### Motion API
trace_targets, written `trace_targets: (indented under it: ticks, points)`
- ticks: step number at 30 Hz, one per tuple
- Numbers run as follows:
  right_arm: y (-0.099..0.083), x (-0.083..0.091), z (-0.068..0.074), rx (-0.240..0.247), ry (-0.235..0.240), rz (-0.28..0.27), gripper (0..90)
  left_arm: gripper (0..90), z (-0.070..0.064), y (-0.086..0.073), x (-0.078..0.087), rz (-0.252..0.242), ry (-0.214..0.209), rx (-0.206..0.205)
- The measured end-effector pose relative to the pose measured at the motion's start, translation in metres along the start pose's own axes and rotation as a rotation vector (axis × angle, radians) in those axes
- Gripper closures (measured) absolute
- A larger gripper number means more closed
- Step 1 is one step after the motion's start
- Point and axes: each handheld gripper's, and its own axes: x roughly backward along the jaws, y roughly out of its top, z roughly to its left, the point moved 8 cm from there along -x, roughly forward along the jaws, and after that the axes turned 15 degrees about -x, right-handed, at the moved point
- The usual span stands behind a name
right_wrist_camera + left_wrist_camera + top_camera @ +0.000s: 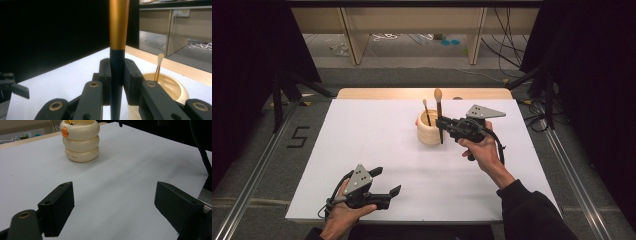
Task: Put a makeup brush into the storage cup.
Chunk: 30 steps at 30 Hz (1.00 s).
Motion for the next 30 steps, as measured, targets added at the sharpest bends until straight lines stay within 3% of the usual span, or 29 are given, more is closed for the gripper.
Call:
trace_targets:
  ticks: [12,18,20,24,25,26,30]
  points:
    - [0.019,-0.016,-0.012,0.003,-0.023,-0.034,78.3,16.1,-0.001,0.001,0.001,-0.009,0.002,0.001]
    - [0.026,-0.022,-0.02,-0.003,-0.034,-0.046,78.4,16.1,0.002,0.002,0.0,-0.021,-0.004,-0.038]
    - [0.029,-0.024,-0.022,0.001,-0.044,-0.05,78.3,16.1,0.004,0.003,0.0,-0.024,0.013,-0.057]
    - [0.035,-0.03,-0.026,-0.001,-0.051,-0.065,78.3,16.1,-0.001,0.002,0.001,-0.006,-0.001,-0.001]
    - [0.036,-0.032,-0.027,0.001,-0.052,-0.067,78.3,16.1,0.003,0.002,0.002,-0.005,0.023,-0.016]
    - [0.037,-0.033,-0.027,0.0,-0.056,-0.063,78.3,16.1,-0.003,0.002,0.002,-0.008,-0.016,0.017]
    - [0.039,-0.041,-0.034,0.007,-0.071,-0.067,78.3,16.1,-0.002,0.002,0.001,-0.008,-0.01,0.005]
